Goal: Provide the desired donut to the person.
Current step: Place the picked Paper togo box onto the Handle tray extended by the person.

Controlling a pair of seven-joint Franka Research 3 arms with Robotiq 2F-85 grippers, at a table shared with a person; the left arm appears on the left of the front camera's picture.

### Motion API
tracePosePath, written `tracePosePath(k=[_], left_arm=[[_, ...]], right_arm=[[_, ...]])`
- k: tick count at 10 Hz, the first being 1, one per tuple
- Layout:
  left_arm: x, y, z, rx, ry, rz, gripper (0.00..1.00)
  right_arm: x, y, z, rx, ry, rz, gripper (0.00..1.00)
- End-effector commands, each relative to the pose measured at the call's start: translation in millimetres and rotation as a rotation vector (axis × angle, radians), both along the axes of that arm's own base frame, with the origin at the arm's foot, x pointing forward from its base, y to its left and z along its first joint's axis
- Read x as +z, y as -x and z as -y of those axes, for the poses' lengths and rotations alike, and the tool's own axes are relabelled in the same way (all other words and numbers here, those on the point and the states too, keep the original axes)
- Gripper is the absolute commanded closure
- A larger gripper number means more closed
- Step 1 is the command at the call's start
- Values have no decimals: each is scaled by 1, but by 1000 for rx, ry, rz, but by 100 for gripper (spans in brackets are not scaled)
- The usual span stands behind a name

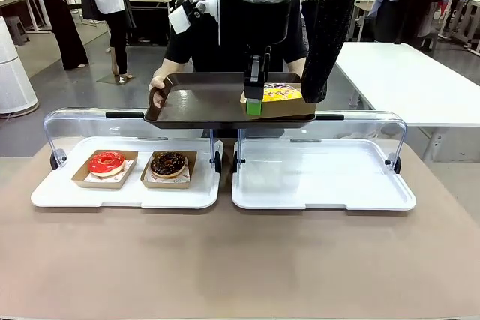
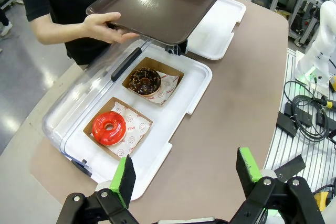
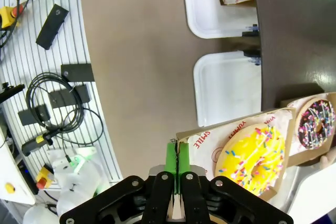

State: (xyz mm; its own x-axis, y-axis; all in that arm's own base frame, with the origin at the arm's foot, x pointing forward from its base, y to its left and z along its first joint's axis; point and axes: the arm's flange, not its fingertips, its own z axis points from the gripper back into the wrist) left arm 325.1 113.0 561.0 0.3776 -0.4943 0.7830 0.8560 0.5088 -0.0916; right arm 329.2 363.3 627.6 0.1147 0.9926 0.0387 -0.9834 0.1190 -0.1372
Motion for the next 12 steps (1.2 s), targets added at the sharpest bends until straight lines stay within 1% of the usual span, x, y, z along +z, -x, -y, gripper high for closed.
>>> tracePosePath(k=[1,5,6,7,9,10,11,12], left_arm=[[0,1,-2,-10,10,15,0],[0,1,-2,-10,10,15,0],[0,1,-2,-10,10,15,0],[0,1,-2,-10,10,15,0],[0,1,-2,-10,10,15,0],[0,1,-2,-10,10,15,0],[0,1,-2,-10,10,15,0],[0,1,-2,-10,10,15,0]], right_arm=[[2,2,0,-1,0,0,100],[0,0,0,0,0,0,99],[16,4,-23,56,-12,41,99],[27,0,-45,73,-11,83,99],[38,-19,-82,109,-32,123,99],[37,-35,-101,116,-41,148,99],[31,-53,-112,120,-57,159,99],[18,-71,-118,131,-77,154,99]])
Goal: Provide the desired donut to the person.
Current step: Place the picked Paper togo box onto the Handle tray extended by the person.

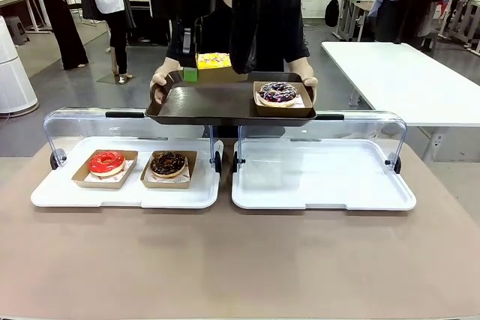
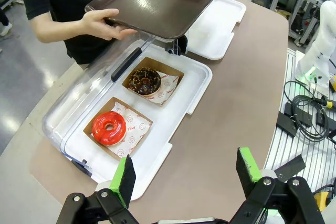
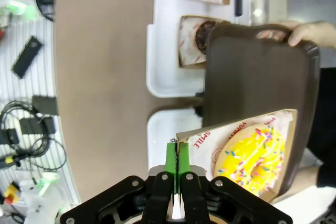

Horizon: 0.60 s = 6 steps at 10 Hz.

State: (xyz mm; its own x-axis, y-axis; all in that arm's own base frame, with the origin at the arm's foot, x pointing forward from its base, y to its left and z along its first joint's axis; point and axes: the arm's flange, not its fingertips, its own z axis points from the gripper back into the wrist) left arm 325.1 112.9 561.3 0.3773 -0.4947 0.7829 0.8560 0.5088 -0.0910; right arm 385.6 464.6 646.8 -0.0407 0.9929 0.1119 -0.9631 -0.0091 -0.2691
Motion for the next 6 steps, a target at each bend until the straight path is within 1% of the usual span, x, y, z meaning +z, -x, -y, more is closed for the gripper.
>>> tracePosePath(k=[1,2,3,6], left_arm=[[0,1,-2,-10,11,14,0],[0,1,-2,-10,11,14,0],[0,1,-2,-10,11,14,0],[0,1,-2,-10,11,14,0]], right_arm=[[-16,-33,-20,1,-36,20,99],[-31,-49,-21,1,-44,31,99],[-45,-62,-20,-20,-46,23,99],[-69,-76,-17,-14,-49,22,99]])
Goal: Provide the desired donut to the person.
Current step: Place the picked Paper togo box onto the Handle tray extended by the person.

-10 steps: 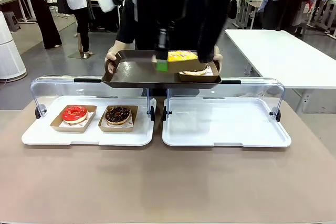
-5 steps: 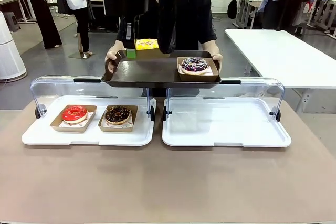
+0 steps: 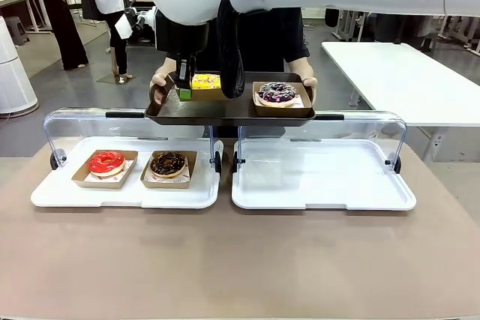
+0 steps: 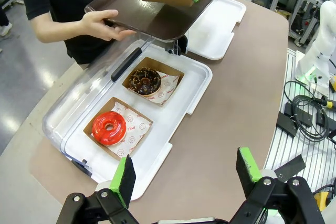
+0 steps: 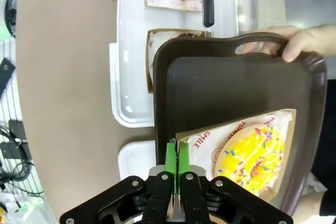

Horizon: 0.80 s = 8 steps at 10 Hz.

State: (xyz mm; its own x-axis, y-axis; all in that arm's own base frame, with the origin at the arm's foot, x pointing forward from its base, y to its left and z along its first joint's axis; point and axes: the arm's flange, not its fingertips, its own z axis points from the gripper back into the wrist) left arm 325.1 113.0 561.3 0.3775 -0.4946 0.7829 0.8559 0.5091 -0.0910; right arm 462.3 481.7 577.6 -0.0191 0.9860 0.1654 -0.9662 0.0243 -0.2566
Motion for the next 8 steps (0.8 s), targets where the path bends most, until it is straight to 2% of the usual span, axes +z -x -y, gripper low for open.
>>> tracePosePath(k=[1,5,6,7,8], left_arm=[[0,1,-2,-11,11,14,0],[0,1,-2,-11,11,14,0],[0,1,-2,-11,11,14,0],[0,1,-2,-11,11,14,0],[0,1,-2,-11,11,14,0]], right_arm=[[-10,-3,2,4,6,37,99],[-38,-16,9,-21,3,12,99],[-39,-17,10,-18,-2,8,41],[-38,-17,9,-19,-4,14,41],[-37,-17,9,-17,-5,16,0]])
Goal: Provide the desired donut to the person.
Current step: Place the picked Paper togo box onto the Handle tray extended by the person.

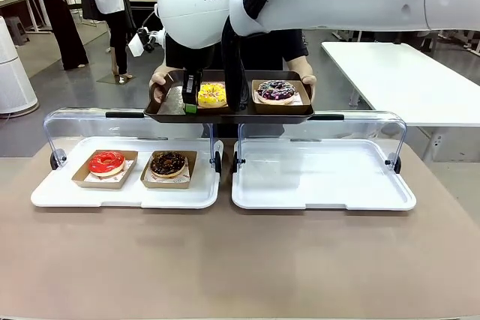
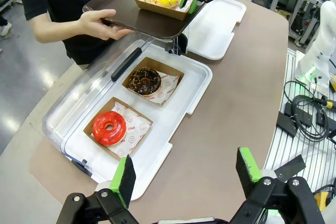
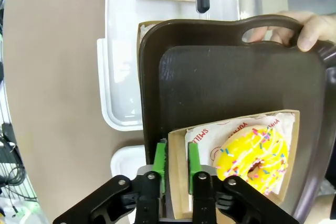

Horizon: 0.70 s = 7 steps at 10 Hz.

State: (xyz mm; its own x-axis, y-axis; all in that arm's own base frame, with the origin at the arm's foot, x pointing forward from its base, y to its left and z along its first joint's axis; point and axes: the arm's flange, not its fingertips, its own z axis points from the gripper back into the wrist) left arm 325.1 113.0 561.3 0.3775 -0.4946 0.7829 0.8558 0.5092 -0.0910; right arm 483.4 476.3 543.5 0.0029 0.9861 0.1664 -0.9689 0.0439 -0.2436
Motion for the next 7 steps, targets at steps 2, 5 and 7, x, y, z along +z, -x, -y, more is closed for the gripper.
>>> tracePosePath(k=[2,5,7], left_arm=[[0,1,-2,-11,11,14,0],[0,1,-2,-11,11,14,0],[0,1,-2,-11,11,14,0]], right_arm=[[-2,4,3,6,-7,28,0],[-1,5,3,7,-12,20,0],[2,6,2,12,-12,19,0]])
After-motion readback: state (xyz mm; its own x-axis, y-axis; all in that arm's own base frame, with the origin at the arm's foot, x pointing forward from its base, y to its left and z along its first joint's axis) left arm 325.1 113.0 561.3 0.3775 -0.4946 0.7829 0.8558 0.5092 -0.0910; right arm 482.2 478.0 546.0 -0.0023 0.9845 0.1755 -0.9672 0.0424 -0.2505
